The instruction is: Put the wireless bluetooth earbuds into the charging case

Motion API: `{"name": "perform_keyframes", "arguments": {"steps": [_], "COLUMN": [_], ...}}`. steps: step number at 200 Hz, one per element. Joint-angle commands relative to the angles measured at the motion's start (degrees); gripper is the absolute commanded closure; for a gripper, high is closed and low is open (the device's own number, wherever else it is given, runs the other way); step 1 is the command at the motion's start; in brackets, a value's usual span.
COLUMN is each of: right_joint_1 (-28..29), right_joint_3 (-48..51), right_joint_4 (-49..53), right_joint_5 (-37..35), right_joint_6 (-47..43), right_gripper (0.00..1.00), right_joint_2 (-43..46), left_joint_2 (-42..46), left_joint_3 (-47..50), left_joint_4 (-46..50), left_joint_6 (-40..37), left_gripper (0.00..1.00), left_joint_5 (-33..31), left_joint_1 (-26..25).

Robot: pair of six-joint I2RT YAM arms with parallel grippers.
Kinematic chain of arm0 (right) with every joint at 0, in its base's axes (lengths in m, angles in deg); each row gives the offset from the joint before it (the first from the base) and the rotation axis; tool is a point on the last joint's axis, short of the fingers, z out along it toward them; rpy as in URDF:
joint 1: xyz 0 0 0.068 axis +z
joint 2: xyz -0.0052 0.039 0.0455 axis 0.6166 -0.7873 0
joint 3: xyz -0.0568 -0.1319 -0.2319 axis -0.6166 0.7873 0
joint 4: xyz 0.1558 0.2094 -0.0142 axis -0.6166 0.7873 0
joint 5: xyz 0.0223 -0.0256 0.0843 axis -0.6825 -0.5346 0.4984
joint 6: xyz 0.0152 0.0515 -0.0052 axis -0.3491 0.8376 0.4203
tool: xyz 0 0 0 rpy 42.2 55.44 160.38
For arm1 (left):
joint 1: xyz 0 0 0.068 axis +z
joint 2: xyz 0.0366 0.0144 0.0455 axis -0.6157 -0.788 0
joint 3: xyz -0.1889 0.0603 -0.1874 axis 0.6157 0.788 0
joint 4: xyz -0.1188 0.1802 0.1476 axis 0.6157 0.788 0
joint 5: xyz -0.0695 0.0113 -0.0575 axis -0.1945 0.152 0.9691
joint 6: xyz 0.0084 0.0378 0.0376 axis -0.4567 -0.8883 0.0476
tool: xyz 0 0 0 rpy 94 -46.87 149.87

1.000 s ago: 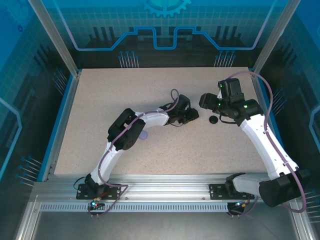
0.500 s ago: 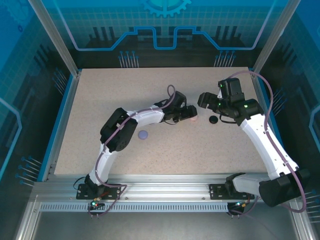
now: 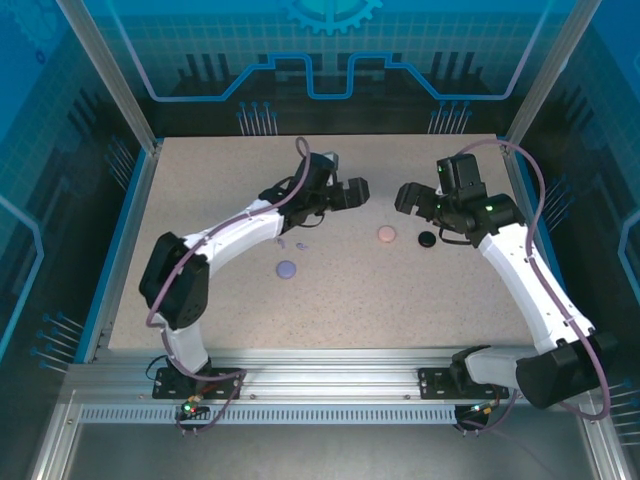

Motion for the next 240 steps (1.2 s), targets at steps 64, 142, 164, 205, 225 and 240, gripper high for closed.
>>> {"name": "perform_keyframes", "arguments": {"steps": [64,142,164,205,225,240], "right_joint_1": [17.0,33.4,35.5,37.8,38.3,38.5], "right_joint_3": [-4.4,-32.9,-40.4,-49.2,-51.4,-52.6], "right_joint_4": [-2.8,10.2,13.3,17.8,18.5,18.8], "right_joint_5": [2.2,-0.4,-0.8,-4.6,-5.1,-5.3], "right_joint_6": [4.1,5.1,6.6,8.5,8.6,8.9], "right_gripper": [0.03,0.04,0.06,0.10,0.13,0.15], "right_joint_2": [-16.7,-48.8,-56.3,-65.8,-68.7,-70.3], "left_joint_2": [18.7,28.3,30.0,32.3,32.6,32.7], "left_joint_3": [16.1,27.2,29.2,31.5,31.9,32.2], "left_joint_4": [-2.3,-4.8,-4.9,-5.3,-5.2,-5.3], "left_joint_6": [-2.3,5.2,6.9,8.1,8.1,8.1], "left_gripper": [0.01,0.01,0.01,0.01,0.01,0.01], "left_joint_5": [-10.9,-6.4,-4.6,-3.1,-2.4,-2.2], "left_joint_1": [12.0,26.1,29.7,32.4,32.7,32.7]}}
